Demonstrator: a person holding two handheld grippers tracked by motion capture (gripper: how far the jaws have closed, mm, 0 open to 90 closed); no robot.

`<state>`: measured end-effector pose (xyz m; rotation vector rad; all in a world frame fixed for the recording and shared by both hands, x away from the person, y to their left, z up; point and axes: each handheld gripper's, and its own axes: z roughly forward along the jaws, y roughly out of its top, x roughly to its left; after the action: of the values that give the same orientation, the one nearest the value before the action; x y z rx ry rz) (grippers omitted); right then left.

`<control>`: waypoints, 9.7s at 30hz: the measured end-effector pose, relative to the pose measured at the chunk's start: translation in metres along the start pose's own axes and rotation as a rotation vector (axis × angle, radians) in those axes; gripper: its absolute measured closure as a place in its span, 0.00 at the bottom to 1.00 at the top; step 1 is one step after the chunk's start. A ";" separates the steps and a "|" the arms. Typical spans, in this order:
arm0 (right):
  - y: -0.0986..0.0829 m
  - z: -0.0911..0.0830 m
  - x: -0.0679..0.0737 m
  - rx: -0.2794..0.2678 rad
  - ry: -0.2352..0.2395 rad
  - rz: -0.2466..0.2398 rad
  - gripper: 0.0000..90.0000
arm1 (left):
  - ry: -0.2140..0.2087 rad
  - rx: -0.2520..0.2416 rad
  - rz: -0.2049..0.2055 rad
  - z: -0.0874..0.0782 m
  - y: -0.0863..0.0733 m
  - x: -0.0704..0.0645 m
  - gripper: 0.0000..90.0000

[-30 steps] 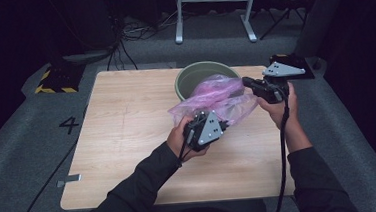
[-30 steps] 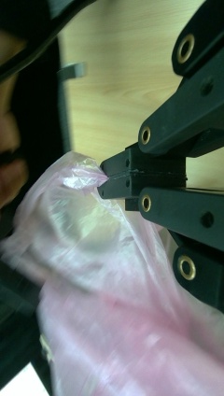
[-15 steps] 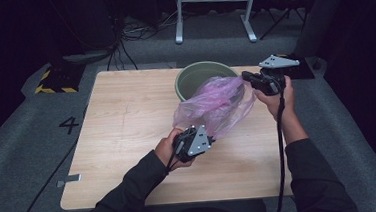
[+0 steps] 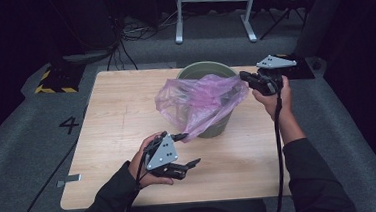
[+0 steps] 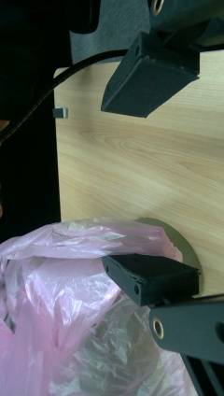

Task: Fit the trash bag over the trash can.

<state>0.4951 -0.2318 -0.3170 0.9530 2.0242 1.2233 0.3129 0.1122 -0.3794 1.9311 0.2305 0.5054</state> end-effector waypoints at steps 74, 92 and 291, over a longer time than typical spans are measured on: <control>-0.059 -0.006 -0.018 0.145 0.055 0.025 0.99 | 0.275 0.164 -0.199 0.065 0.007 0.192 1.00; -0.043 -0.024 -0.027 -0.056 0.129 -0.018 0.48 | 0.290 0.136 -0.235 0.067 -0.006 0.205 1.00; -0.133 0.015 0.006 0.168 0.371 -0.014 0.66 | 0.068 0.367 -0.237 0.048 -0.110 0.103 0.34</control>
<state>0.4663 -0.2626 -0.4437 0.8319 2.4501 1.3159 0.4339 0.1566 -0.4708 2.2046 0.6246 0.3899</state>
